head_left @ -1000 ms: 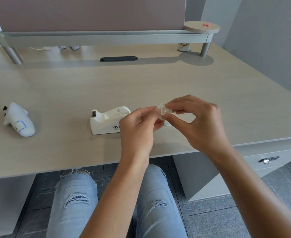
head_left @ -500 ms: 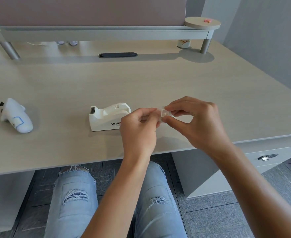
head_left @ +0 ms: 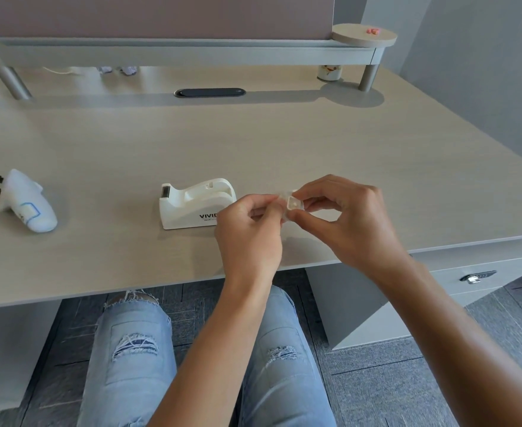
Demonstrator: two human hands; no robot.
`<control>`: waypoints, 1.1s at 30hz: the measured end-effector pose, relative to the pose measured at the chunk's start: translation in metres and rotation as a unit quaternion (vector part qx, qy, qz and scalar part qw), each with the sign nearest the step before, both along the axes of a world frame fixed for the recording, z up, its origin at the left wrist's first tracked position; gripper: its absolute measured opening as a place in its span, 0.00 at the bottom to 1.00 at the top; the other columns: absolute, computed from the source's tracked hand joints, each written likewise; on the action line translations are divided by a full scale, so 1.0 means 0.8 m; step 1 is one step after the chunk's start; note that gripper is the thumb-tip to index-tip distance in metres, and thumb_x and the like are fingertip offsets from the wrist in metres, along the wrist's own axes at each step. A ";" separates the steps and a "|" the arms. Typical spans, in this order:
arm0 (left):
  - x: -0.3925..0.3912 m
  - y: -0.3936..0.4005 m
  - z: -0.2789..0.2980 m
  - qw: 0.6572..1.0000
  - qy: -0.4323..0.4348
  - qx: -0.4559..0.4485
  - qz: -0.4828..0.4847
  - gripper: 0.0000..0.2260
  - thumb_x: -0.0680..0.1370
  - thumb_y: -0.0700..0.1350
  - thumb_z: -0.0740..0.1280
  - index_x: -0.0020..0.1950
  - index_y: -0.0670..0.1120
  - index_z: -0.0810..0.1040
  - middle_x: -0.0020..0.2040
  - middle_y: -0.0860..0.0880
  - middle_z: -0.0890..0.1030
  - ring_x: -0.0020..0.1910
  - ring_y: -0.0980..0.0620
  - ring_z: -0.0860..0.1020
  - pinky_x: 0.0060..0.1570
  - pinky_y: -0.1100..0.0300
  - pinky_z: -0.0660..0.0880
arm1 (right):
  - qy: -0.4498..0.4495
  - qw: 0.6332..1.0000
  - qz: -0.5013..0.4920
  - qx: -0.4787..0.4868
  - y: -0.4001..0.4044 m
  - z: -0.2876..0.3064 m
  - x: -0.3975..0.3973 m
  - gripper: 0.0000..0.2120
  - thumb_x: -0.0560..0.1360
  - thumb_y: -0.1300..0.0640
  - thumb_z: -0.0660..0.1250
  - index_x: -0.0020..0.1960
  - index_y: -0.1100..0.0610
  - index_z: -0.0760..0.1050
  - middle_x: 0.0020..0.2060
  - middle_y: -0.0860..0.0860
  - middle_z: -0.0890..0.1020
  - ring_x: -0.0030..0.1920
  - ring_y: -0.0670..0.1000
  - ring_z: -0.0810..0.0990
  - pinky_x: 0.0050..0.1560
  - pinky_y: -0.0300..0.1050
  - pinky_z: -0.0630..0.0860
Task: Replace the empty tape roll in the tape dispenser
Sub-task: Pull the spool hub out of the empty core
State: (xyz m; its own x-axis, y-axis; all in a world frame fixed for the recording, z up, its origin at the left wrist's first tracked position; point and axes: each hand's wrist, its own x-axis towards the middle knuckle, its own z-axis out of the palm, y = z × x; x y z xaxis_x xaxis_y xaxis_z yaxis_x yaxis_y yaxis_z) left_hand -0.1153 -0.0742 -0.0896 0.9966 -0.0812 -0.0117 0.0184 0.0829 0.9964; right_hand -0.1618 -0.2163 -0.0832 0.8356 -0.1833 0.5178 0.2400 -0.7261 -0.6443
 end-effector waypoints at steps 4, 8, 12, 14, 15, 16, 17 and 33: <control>-0.001 0.003 0.000 1.000 0.015 -0.008 -0.005 0.04 0.76 0.41 0.73 0.42 0.46 0.86 0.33 0.51 0.85 0.32 0.57 0.82 0.40 0.63 0.81 | 0.004 1.000 -0.006 0.027 0.005 -0.006 -0.004 0.08 0.75 0.57 0.79 0.50 0.60 0.86 0.45 0.50 0.88 0.45 0.46 0.88 0.52 0.39 0.84; 0.004 0.004 0.003 1.000 0.006 0.004 -0.017 0.04 0.77 0.41 0.73 0.45 0.43 0.87 0.34 0.49 0.85 0.32 0.55 0.81 0.43 0.60 0.81 | -0.006 0.997 -0.018 0.070 0.005 -0.010 -0.009 0.07 0.75 0.59 0.79 0.51 0.60 0.85 0.45 0.49 0.88 0.46 0.44 0.88 0.51 0.36 0.83; -0.003 0.002 0.001 0.999 -0.019 0.015 -0.021 0.04 0.77 0.42 0.73 0.44 0.48 0.87 0.34 0.49 0.86 0.33 0.53 0.83 0.42 0.60 0.82 | 0.016 0.987 -0.020 0.158 0.000 -0.011 -0.017 0.05 0.74 0.60 0.78 0.49 0.56 0.85 0.44 0.47 0.89 0.45 0.46 0.89 0.51 0.37 0.82; -0.006 0.001 -0.008 0.999 -0.028 0.030 -0.011 0.04 0.76 0.41 0.72 0.47 0.50 0.86 0.36 0.50 0.87 0.34 0.51 0.85 0.42 0.58 0.82 | 0.008 0.974 -0.042 0.222 -0.005 -0.012 -0.023 0.05 0.74 0.62 0.78 0.47 0.56 0.84 0.43 0.48 0.89 0.44 0.48 0.89 0.49 0.40 0.83; -0.007 0.001 -0.013 0.999 -0.030 0.043 -0.005 0.06 0.76 0.41 0.72 0.51 0.49 0.86 0.37 0.50 0.88 0.35 0.51 0.85 0.42 0.57 0.82 | 0.001 0.968 -0.060 0.245 -0.009 -0.012 -0.026 0.05 0.74 0.63 0.78 0.45 0.56 0.83 0.42 0.49 0.89 0.42 0.49 0.88 0.47 0.42 0.83; -0.008 0.000 -0.018 0.998 -0.032 0.061 -0.001 0.08 0.76 0.40 0.71 0.54 0.48 0.86 0.38 0.50 0.88 0.37 0.51 0.86 0.42 0.59 0.82 | -0.001 0.963 -0.080 0.257 -0.014 -0.012 -0.028 0.06 0.73 0.63 0.79 0.44 0.56 0.83 0.40 0.50 0.89 0.41 0.52 0.88 0.46 0.45 0.84; -0.010 -0.001 -0.022 0.996 -0.038 0.080 -0.001 0.09 0.76 0.39 0.71 0.54 0.47 0.86 0.39 0.51 0.88 0.37 0.53 0.86 0.40 0.63 0.81 | 0.001 0.961 -0.096 0.260 -0.019 -0.012 -0.030 0.06 0.73 0.62 0.79 0.43 0.56 0.82 0.40 0.52 0.88 0.40 0.55 0.88 0.46 0.50 0.85; -0.002 -0.104 -0.028 0.942 -0.157 0.286 -0.074 0.08 0.77 0.44 0.68 0.44 0.53 0.86 0.46 0.51 0.86 0.42 0.50 0.84 0.43 0.52 0.82 | 0.021 0.931 -0.184 0.313 -0.082 -0.001 -0.047 0.05 0.74 0.59 0.78 0.45 0.59 0.82 0.40 0.56 0.88 0.45 0.57 0.89 0.41 0.39 0.82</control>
